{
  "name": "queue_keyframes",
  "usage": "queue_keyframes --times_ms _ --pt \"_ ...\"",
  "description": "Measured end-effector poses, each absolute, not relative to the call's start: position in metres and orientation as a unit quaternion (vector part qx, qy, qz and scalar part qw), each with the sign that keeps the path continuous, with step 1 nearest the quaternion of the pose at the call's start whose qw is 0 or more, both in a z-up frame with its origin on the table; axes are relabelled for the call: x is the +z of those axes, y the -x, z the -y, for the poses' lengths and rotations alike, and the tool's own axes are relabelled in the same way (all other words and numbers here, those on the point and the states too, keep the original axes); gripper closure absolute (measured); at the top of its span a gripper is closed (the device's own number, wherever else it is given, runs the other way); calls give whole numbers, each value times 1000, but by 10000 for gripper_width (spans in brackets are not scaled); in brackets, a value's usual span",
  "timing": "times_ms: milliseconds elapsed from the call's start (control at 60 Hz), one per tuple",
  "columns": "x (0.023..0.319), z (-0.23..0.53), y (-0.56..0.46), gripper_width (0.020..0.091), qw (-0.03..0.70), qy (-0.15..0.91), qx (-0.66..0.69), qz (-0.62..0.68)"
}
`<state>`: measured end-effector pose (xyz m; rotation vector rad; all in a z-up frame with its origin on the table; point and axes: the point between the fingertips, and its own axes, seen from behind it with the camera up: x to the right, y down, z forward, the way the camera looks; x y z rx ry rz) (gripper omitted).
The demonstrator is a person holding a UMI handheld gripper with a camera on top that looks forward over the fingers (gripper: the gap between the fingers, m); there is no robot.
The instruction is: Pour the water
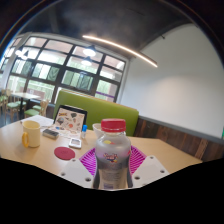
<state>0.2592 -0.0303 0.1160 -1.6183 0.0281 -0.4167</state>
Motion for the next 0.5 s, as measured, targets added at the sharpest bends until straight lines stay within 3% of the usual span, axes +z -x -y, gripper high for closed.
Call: queue_keyframes --times_ms 150,283,400,500 --pt "182 12 -202 732 652 679 -309 132" --pt "213 -23 -120 734 583 584 -466 319" --pt "199 -50 -64 734 474 468 -581 467" --pt "169 -85 -39 733 390 387 -637 540"
